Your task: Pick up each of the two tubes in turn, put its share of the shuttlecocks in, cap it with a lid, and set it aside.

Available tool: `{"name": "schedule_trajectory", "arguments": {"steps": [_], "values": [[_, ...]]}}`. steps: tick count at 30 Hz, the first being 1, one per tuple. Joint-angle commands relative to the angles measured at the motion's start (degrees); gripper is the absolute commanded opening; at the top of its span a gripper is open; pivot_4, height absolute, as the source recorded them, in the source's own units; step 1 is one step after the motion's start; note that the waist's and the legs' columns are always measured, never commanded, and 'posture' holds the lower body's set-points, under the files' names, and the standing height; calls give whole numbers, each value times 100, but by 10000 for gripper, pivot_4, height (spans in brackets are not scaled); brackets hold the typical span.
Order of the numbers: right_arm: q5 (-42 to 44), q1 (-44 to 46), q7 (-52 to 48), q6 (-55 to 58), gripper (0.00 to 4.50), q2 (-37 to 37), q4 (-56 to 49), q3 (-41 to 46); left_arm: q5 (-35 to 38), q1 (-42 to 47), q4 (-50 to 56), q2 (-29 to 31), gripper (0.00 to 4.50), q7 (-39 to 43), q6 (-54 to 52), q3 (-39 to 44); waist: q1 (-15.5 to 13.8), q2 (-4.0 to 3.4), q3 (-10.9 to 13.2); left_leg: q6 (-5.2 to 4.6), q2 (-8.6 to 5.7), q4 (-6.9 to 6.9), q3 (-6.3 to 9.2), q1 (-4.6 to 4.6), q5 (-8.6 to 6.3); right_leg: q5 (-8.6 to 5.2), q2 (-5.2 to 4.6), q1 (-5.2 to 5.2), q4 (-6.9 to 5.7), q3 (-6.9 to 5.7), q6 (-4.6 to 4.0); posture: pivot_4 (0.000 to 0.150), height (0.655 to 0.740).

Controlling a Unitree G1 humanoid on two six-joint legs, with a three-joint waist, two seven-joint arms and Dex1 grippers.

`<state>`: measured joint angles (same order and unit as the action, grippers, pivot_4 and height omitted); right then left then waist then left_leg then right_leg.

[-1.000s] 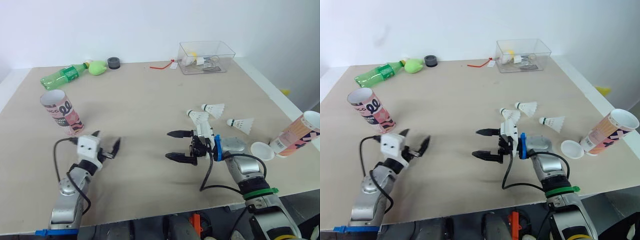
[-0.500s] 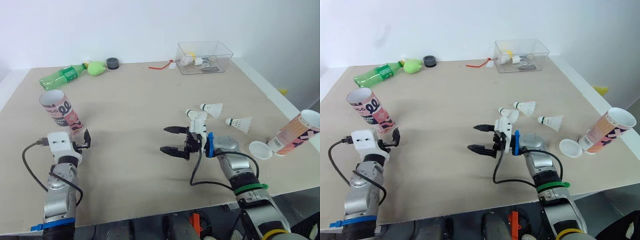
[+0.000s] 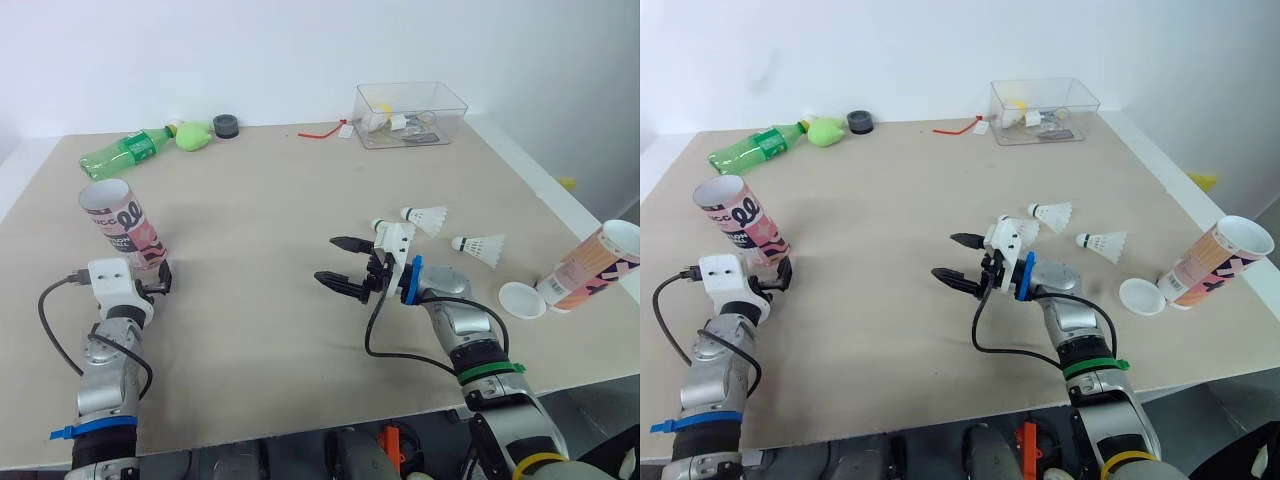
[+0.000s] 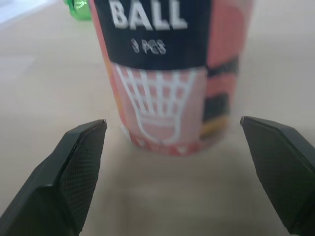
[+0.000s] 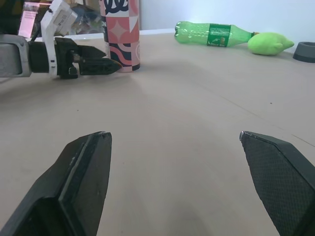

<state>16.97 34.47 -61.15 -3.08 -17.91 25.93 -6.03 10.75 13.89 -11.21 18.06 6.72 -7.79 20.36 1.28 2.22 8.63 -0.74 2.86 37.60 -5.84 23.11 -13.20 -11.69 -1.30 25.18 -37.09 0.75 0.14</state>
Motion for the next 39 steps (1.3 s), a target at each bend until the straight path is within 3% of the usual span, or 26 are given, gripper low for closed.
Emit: {"name": "schedule_trajectory", "arguments": {"steps": [1,24,29,39], "values": [[79,15,-24,27,44577,-21,-297,117,56,342,-538,247,45000,218,296,70,1,0,0,1,0,0,0,0,1,0,0,0,0,-1,0,1500,7400],[57,-164,4,268,44577,-294,-717,135,235,1621,-3337,749,45000,1388,906,-18,-2,-6,-3,18,1,0,0,-10,29,9,-1,-3,-11,-8,11,1500,7400],[55,-177,40,275,45000,-317,-753,159,218,1684,-3501,804,31289,1461,951,-23,-1,-8,-4,17,4,0,-4,-14,40,14,-2,-3,-11,-8,20,1500,7400],[75,-213,61,253,45000,-380,-767,195,-112,1248,-2680,1000,31289,2133,1197,-614,-3,-8,-4,19,0,-10,-8,-11,39,25,-6,0,-7,-2,-5,1500,7400]]}}
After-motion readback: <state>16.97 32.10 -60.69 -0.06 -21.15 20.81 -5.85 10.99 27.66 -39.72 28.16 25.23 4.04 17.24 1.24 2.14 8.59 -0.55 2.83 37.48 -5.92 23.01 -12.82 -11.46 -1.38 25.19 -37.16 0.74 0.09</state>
